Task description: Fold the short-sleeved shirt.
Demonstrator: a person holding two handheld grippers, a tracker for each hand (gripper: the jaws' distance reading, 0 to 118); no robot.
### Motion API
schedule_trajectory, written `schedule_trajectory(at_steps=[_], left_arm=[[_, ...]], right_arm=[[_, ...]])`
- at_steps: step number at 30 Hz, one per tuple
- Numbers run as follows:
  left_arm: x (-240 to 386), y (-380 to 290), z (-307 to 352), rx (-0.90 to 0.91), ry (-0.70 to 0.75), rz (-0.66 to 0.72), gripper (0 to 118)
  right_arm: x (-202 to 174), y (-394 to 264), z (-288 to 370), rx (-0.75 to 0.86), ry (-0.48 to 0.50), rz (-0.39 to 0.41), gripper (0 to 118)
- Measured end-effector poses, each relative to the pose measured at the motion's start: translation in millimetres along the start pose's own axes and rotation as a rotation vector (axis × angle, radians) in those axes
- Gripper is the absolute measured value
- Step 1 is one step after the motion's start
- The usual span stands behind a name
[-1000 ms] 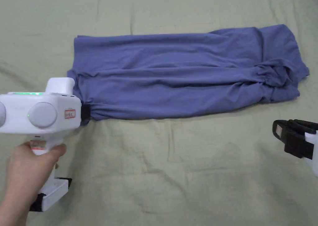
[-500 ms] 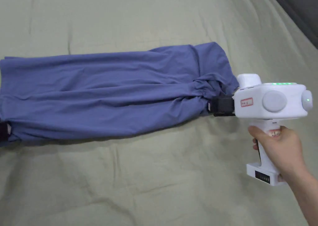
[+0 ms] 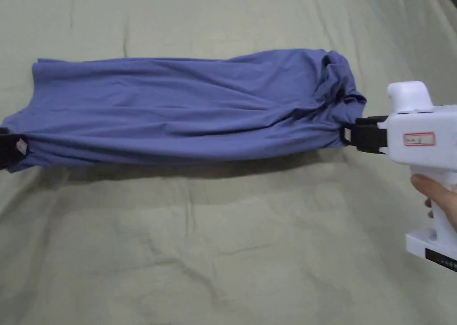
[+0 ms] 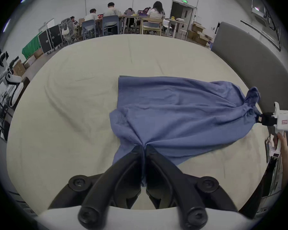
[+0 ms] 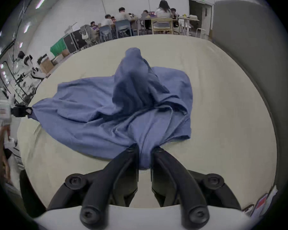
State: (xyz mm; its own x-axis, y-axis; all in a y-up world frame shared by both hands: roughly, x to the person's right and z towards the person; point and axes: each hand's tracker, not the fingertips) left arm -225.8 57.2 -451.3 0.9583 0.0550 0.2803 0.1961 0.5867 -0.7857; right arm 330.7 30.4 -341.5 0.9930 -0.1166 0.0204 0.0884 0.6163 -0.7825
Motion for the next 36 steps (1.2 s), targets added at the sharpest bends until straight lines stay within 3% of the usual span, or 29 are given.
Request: schedule_trajectory(at_steps=[14, 22, 23, 24, 25, 26, 32, 33, 34, 35, 36], left_arm=[[30.5, -95.9, 3.3, -0.168, 0.049, -0.097, 0], [21.5, -94.2, -8.3, -0.190, 0.027, -0.070, 0], [21.2, -94.2, -7.2, -0.191, 0.022, -0.064, 5], [19.8, -95.3, -3.4, -0.190, 0.023, -0.048, 24], [18.9, -96.9, 1.2, -0.192, 0.025, -0.049, 58], [18.7, -99.8, 9.6, -0.195, 0.019, -0.046, 82], [41.0, -106.3, 97.5, 0.085, 0.102, -0.110, 82], [45.8, -107.1, 113.5, 0.145, 0.093, -0.087, 82], [51.8, -110.1, 129.1, 0.206, 0.092, -0.058, 71], [57.3, -111.9, 142.7, 0.280, 0.078, -0.026, 2], [59.6, -106.5, 146.9, 0.273, 0.055, 0.018, 0]], right_arm=[[-0.1, -99.6, 39.9, -0.097, 0.018, -0.049, 14], [2.3, -107.2, 24.5, -0.130, 0.008, -0.049, 15], [0.3, -106.1, 25.6, -0.132, -0.003, -0.047, 28], [-1.8, -105.1, 29.4, -0.157, -0.061, -0.045, 60], [-3.8, -105.4, 30.7, -0.181, -0.073, -0.046, 100], [-6.0, -106.8, 36.7, -0.173, -0.048, -0.033, 118], [-44.7, -97.0, 105.7, 0.023, -0.096, -0.084, 118], [-52.0, -95.5, 116.7, 0.059, -0.073, -0.081, 117], [-60.6, -94.5, 126.1, 0.101, -0.072, -0.078, 105], [-70.4, -94.9, 135.3, 0.162, -0.075, -0.085, 52], [-76.5, -94.7, 139.0, 0.181, -0.055, -0.079, 2]])
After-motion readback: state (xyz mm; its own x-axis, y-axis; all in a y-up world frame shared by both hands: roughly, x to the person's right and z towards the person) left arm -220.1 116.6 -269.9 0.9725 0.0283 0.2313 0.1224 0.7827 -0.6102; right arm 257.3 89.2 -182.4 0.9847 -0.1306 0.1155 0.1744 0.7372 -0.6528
